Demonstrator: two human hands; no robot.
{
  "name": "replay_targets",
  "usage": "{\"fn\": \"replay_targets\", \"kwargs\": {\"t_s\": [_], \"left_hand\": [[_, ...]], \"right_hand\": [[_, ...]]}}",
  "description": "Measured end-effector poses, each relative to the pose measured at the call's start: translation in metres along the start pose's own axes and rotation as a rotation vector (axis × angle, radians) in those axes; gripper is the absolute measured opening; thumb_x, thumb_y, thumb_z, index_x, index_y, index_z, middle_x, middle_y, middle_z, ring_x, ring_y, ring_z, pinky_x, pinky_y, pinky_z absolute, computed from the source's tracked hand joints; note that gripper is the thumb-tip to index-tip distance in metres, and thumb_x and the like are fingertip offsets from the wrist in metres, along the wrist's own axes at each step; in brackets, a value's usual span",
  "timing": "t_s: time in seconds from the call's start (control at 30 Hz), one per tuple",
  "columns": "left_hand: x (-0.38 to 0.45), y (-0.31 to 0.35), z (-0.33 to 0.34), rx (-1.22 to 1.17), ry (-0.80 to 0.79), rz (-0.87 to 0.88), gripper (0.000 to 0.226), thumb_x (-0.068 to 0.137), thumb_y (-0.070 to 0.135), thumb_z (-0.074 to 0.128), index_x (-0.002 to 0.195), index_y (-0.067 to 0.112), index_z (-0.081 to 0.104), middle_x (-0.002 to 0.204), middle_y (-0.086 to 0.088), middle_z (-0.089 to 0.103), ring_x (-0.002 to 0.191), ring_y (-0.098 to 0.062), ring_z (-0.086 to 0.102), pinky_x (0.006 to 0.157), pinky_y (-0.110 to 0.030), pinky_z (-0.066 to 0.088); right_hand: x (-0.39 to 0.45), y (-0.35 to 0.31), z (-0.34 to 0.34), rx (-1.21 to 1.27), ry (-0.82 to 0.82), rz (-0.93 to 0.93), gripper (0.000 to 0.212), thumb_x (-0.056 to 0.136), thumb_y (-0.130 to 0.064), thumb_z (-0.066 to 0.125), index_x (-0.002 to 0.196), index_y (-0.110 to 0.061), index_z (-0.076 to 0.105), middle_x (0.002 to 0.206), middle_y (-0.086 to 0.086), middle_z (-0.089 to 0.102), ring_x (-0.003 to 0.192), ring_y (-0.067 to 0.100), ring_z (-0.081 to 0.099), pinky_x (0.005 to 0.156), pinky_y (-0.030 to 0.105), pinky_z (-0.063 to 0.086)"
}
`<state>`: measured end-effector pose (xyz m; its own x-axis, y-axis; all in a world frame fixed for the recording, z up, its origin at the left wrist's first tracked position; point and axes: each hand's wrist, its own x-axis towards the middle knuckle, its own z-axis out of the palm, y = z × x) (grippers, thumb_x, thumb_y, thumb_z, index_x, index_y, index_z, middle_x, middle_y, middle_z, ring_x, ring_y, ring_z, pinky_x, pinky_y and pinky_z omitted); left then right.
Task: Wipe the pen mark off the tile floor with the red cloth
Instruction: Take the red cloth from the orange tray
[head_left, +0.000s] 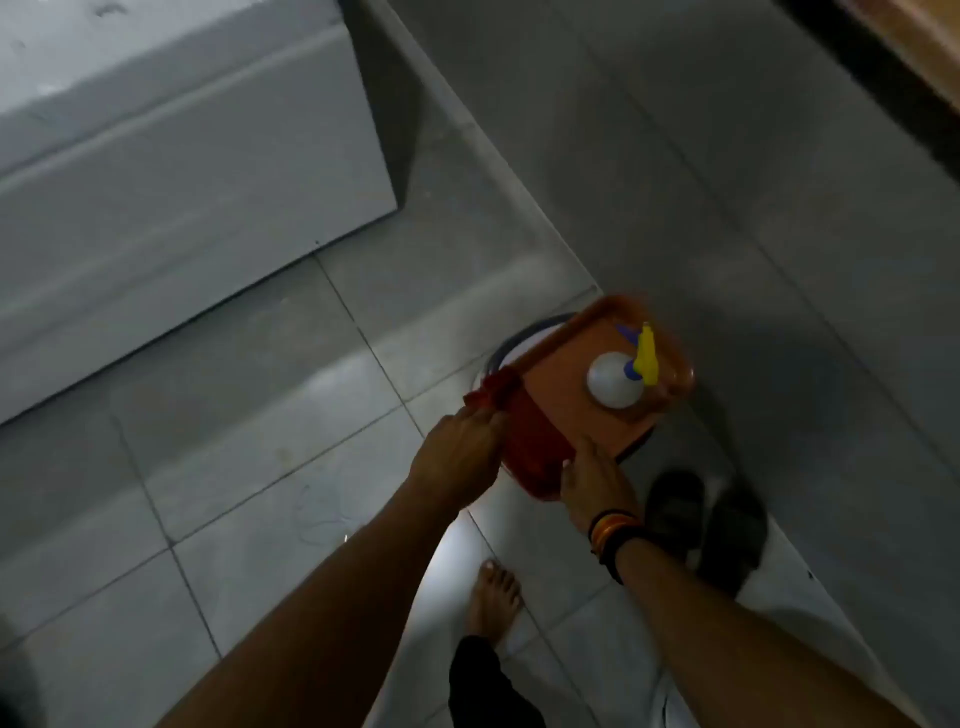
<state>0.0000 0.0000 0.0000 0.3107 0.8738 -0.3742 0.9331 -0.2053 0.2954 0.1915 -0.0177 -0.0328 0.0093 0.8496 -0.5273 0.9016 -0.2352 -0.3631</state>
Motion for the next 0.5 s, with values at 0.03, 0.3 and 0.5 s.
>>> {"fn": "replay_targets", "kwargs": {"t_s": [0.03,0.3,0.5], "left_hand": [[0.018,0.0,0.012,0.018,-0.025,0.0,0.026,0.101,0.014,0.054,0.126,0.012,0.064,0.123,-0.009,0.071,0.108,-0.03,0.068,0.088,-0.041,0.058],[0.137,-0.013,0.077,0.37,-0.207,0.212,0.056,0.091,0.023,0.074,0.143,0.012,0.057,0.145,-0.012,0.062,0.138,-0.033,0.054,0.12,-0.048,0.041],[0.153,-0.015,0.095,0.718,-0.243,0.292,0.066,0.087,0.031,0.08,0.146,0.017,0.055,0.153,-0.01,0.052,0.145,-0.035,0.042,0.125,-0.052,0.03]], "right_hand": [[0.012,0.009,0.012,-0.001,-0.008,0.017,0.043,0.1,-0.017,0.054,0.141,-0.008,0.046,0.145,0.016,0.052,0.13,0.035,0.051,0.106,0.044,0.047],[0.082,0.038,0.079,-0.339,0.02,0.099,0.03,0.092,-0.03,0.063,0.117,-0.014,0.059,0.121,0.008,0.066,0.122,0.031,0.053,0.113,0.051,0.03],[0.095,0.048,0.082,-0.321,0.091,0.074,0.025,0.086,-0.028,0.07,0.107,-0.014,0.066,0.114,0.01,0.066,0.117,0.034,0.055,0.115,0.053,0.027]]}}
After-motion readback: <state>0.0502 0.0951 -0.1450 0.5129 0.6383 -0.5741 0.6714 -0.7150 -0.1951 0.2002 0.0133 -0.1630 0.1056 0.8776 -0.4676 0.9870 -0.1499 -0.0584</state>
